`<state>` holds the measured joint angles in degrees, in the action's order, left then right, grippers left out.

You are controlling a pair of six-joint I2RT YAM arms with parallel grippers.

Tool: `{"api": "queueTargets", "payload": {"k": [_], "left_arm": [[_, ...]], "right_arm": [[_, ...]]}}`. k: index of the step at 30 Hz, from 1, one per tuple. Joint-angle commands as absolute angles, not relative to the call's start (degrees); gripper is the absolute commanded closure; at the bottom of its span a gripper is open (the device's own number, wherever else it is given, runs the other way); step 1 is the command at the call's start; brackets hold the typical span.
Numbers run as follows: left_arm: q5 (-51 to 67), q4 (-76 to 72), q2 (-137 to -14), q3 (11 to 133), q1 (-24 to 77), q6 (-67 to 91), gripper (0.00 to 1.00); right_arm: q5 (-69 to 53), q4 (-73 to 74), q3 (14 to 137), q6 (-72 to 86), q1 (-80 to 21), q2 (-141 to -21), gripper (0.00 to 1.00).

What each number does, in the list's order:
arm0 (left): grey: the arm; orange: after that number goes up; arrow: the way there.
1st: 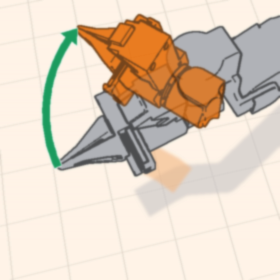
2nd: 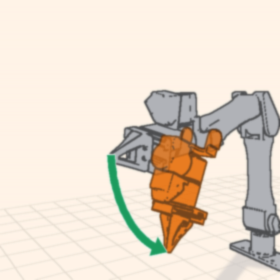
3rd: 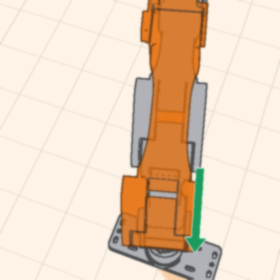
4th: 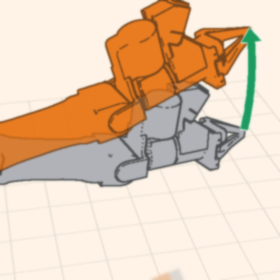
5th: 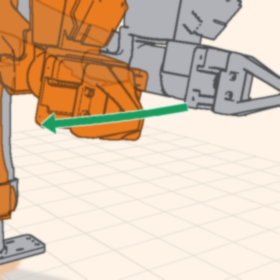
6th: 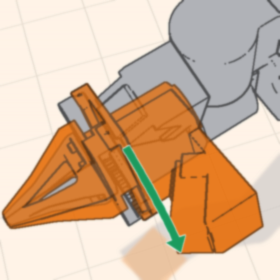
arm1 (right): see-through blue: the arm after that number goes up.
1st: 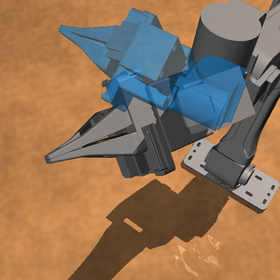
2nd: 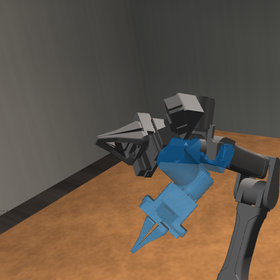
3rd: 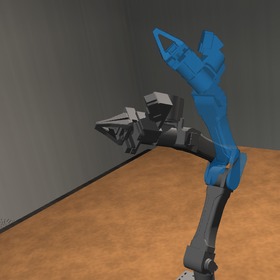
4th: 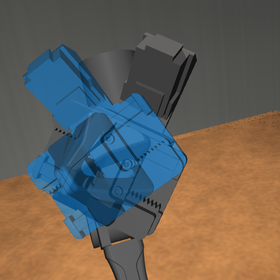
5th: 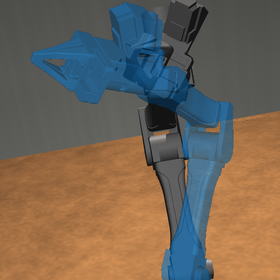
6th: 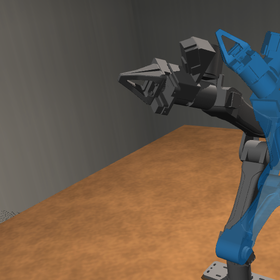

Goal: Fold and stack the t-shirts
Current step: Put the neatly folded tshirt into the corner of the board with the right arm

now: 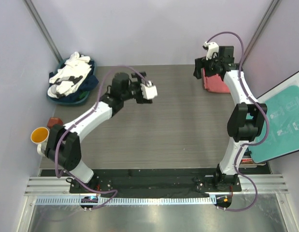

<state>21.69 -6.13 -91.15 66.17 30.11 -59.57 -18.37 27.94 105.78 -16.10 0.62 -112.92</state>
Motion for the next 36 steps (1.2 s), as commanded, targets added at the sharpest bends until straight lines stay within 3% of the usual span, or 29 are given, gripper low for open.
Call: {"api": "queueTargets", "payload": {"k": [1, 6, 10, 13, 20, 23, 29, 36], "left_arm": [[26.98, 8.89, -89.39, 73.65, 25.67, -31.49, 0.00], [25.04, 0.37, -87.45, 71.98, 21.54, -16.49, 0.00], [26.37, -3.07, -88.06, 72.33, 17.58, -5.29, 0.00], [21.12, -3.52, -87.98, 71.98, 16.44, -0.89, 0.00], [14.16, -10.54, -85.25, 66.71, 15.30, -2.30, 0.00], [13.55, -9.50, -85.60, 66.97, 14.06, 1.56, 0.00], [1.62, -3.08, -85.96, 70.75, 14.15, 4.74, 0.00], [-9.39, -5.54, -78.76, 59.60, 14.06, 2.64, 0.00]], "right_arm": [[-26.38, 29.10, 95.56, -11.60, 0.97, -102.15, 0.00], [-20.05, 24.62, 81.42, -10.55, 0.53, -91.95, 0.00], [-15.57, 23.03, 77.17, -8.97, 0.53, -86.15, 0.00], [-13.63, 18.47, 75.15, -7.83, 0.44, -82.11, 0.00], [-8.25, 12.74, 74.27, 3.41, 0.44, -80.86, 0.00], [-8.62, 9.85, 72.25, 1.25, 0.00, -79.72, 0.00], [4.21, 10.20, 70.49, -0.95, -6.06, -79.37, 0.00], [11.68, 1.68, 62.32, -3.60, -12.65, -79.19, 0.00]]}}
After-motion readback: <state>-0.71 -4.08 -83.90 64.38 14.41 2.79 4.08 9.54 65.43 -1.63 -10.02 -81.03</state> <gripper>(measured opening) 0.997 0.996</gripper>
